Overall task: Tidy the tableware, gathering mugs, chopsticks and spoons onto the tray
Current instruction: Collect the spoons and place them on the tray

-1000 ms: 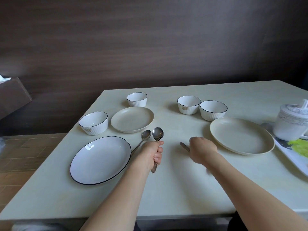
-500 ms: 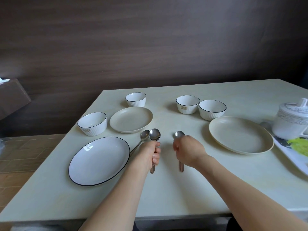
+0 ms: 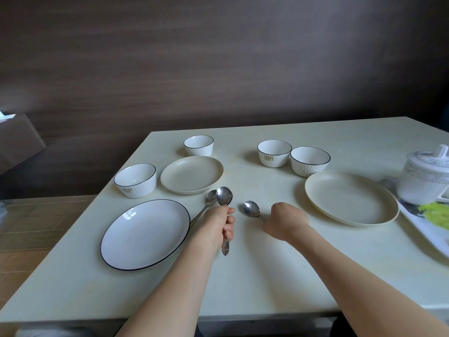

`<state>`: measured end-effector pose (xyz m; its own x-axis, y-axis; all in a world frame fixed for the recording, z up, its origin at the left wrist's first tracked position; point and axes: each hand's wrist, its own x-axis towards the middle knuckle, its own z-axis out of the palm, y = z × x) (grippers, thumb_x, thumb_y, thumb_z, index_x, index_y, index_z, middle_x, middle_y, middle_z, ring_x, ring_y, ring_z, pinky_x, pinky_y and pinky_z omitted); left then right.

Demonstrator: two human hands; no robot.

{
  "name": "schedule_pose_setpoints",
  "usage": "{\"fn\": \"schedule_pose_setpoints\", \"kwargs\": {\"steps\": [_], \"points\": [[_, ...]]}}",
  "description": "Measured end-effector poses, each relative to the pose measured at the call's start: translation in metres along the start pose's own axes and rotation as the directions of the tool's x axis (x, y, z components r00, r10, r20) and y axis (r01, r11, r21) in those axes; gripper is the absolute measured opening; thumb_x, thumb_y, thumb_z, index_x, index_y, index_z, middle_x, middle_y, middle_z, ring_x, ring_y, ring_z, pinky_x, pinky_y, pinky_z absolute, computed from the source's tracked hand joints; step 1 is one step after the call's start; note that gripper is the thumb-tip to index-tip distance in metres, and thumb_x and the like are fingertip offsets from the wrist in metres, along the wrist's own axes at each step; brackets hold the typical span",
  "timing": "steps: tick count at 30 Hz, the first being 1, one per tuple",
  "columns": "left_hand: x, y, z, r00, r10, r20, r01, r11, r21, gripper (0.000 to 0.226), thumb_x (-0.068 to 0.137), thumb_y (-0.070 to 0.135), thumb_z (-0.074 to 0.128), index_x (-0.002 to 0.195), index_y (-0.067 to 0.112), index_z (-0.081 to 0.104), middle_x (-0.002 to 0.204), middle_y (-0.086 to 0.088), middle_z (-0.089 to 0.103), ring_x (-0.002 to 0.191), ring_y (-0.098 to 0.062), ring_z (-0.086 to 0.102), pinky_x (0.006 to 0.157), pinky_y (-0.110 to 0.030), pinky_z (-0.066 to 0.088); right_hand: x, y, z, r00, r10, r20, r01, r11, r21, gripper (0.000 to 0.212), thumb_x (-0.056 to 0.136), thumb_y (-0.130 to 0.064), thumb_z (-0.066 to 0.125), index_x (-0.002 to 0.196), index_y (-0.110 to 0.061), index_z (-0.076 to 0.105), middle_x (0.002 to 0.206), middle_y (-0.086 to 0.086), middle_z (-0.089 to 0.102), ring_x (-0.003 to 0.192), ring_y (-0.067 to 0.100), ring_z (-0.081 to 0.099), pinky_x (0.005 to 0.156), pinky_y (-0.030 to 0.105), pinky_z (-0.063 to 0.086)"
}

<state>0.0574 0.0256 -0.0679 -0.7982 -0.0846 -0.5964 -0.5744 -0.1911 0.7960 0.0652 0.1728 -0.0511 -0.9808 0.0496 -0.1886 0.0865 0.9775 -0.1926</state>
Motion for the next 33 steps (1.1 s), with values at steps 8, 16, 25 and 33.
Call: {"fn": "schedule_pose_setpoints", "kwargs": {"steps": [8,16,25,33], "points": [[0.008,-0.002,0.0,0.999,-0.011,-0.033,0.008,0.997,-0.08,0.026,0.091,0.008,0.025,0.08,0.013,0.048,0.063,0.0,0.041,0.024,-0.009,0.026,0.037,-0.01,0.022,0.008,-0.002,0.004,0.999,-0.038,0.0,0.037,0.981,0.189,0.008,0.077,-0.008,0.044,0.075,-0.013,0.05,0.054,0.0,0.05,0.058,0.022,0.054,0.048,0.023,0.035],[-0.001,0.0,0.005,0.999,0.015,0.05,-0.011,0.997,-0.075,0.028,0.095,0.023,0.037,0.069,0.015,0.042,0.058,0.001,0.037,0.034,-0.011,0.027,0.039,-0.016,0.023,0.006,-0.011,0.0,0.991,-0.132,-0.009,0.057,0.358,0.932,0.016,0.084,-0.003,0.065,0.095,-0.008,0.055,0.062,0.001,0.053,0.053,0.016,0.048,0.055,0.023,0.041],[0.001,-0.003,0.011,0.991,0.072,0.112,-0.069,0.997,-0.03,0.035,0.102,0.029,0.035,0.077,0.01,0.052,0.056,-0.003,0.037,0.048,-0.016,0.031,0.036,-0.018,0.027,-0.001,-0.023,0.013,0.962,-0.271,0.014,0.084,0.348,0.934,0.007,0.087,0.0,0.062,0.092,0.0,0.057,0.071,0.017,0.062,0.058,0.028,0.059,0.055,0.031,0.048],[-0.003,-0.002,0.009,0.995,0.023,0.099,-0.011,0.993,-0.116,0.028,0.103,0.023,0.037,0.095,0.006,0.059,0.083,-0.013,0.066,0.066,-0.025,0.063,0.054,-0.038,0.058,-0.007,-0.025,0.011,0.96,-0.276,0.047,0.076,0.418,0.905,0.009,0.088,0.0,0.059,0.093,-0.007,0.058,0.082,0.015,0.067,0.06,0.022,0.064,0.069,0.036,0.057]]}}
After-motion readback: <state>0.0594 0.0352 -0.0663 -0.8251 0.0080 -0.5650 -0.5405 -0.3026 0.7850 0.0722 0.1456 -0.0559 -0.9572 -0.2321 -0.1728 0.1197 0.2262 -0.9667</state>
